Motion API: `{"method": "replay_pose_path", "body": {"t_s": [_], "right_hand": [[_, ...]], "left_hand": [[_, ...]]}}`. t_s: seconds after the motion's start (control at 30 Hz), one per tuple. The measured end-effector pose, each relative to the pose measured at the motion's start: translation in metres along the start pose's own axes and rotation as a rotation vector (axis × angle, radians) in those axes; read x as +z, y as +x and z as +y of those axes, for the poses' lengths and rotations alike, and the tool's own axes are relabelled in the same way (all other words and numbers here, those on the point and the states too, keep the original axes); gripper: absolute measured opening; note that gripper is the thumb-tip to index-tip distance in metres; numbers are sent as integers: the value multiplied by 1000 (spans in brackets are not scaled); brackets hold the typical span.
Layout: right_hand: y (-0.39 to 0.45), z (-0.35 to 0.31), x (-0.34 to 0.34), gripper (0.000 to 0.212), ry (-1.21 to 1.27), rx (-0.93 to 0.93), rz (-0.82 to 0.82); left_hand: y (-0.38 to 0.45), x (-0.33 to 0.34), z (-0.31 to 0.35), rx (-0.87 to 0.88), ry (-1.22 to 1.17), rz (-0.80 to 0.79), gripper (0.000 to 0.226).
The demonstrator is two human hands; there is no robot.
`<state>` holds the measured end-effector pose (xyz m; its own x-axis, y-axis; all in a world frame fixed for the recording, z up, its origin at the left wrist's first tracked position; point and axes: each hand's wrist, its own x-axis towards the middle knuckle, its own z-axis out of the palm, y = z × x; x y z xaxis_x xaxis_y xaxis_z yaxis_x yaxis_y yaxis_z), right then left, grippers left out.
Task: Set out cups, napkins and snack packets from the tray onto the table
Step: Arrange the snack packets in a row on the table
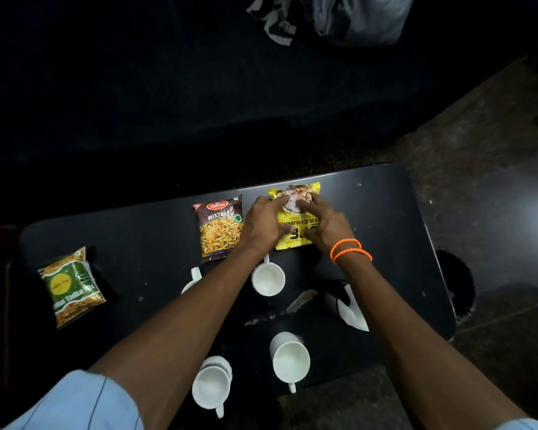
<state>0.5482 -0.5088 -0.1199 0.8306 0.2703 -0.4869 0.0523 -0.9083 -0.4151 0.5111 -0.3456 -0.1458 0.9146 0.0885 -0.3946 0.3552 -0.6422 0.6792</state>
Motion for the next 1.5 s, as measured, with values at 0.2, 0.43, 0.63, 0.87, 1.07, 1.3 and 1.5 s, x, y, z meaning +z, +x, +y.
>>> {"method": "replay_pose_path", "body": {"t_s": [0.2, 0.43, 0.63, 0.87, 1.07, 1.3, 1.5], "right_hand": [[4, -2, -2, 70, 14, 5, 31], [7, -8, -10, 67, -3, 18, 13], [-3, -23, -16, 74, -19, 37, 76], [-35, -118, 3, 49, 296, -241, 255], [-62, -242, 91, 26, 491, -283, 12], [-63, -312, 192, 64, 391, -17, -437], [-69, -319, 203, 45, 484, 62, -323]], "left_hand": [[7, -4, 8, -43, 17, -23, 84], [7, 1, 12, -78, 1, -45, 80], [-5, -15, 8, -54, -99, 9, 68], [-83, -97, -42, -134, -348, 455, 26], [-187, -162, -164, -514, -119, 831, 37], [-218, -182, -232, -883, -863, 466, 37], [-203, -184, -230, -717, -880, 401, 28]]}}
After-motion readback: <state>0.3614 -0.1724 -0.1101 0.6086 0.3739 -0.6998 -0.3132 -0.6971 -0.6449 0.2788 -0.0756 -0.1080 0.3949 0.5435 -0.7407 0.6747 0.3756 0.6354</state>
